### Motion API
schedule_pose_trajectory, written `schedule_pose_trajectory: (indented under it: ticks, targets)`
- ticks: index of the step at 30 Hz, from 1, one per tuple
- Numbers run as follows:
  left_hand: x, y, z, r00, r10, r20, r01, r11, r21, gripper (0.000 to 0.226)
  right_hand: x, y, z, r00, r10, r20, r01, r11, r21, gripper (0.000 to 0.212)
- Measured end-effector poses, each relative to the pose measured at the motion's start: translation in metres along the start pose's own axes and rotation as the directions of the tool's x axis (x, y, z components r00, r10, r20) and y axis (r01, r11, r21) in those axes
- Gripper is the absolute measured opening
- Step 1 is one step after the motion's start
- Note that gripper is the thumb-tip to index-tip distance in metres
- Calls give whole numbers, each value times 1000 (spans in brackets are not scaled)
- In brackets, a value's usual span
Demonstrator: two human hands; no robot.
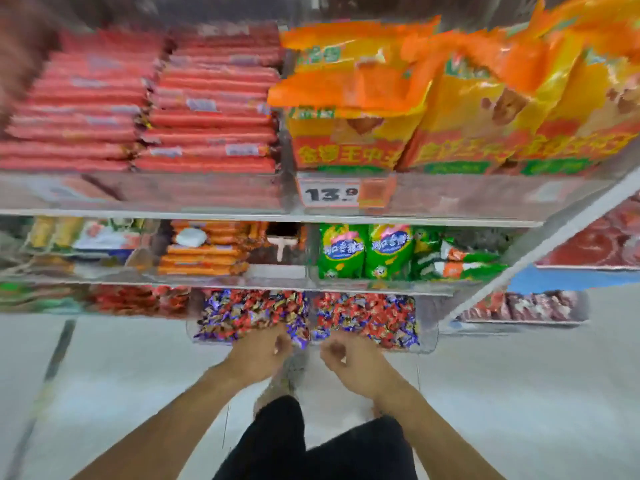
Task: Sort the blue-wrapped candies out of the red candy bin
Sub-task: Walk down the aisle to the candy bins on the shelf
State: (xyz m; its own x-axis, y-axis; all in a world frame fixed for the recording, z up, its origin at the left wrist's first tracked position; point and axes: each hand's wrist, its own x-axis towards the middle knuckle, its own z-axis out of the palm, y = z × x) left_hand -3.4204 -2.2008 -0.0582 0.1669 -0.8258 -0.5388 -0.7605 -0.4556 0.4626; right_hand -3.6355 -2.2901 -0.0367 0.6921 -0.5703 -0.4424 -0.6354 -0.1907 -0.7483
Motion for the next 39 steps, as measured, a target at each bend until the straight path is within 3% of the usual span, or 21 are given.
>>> schedule_pose_trajectory:
  ticks: [5, 9, 14, 20, 24, 27, 30, 36, 39]
  targets:
    - [19, -50, 28, 991, -83, -104, 76, 995, -69, 11, 63, 19, 37, 990, -52, 134, 67, 992, -104, 8]
    - [52, -120, 52, 966, -113, -232, 141, 984, 110, 26, 129, 40, 94, 986, -116, 121, 136, 976, -170, 20]
    - [92, -197, 90, 933, 63, -354, 0, 984, 177, 28, 203, 72, 152, 944, -326, 59, 327, 887, -326, 23]
    - [108, -245, 152, 664, 384, -641, -172, 913, 369, 15, 235, 97, 197, 797, -604, -26, 508, 692, -514, 17]
    - [96, -257, 145, 582, 380, -719, -260, 925, 278, 22, 228, 96, 223, 758, -636, -145, 470, 686, -556, 14]
    - [80, -273, 139, 525, 350, -776, -297, 930, 218, 22, 224, 92, 240, 743, -637, -204, 401, 669, -626, 28]
    - [71, -288, 141, 529, 338, -778, -309, 931, 194, 22, 223, 82, 249, 766, -608, -208, 338, 657, -674, 38]
    - [73, -309, 156, 570, 380, -729, -362, 912, 192, 15, 239, 78, 272, 789, -540, -294, 235, 706, -668, 14]
    - [68, -317, 161, 549, 315, -774, -429, 901, 63, 10, 234, 82, 278, 732, -575, -367, 309, 759, -573, 11]
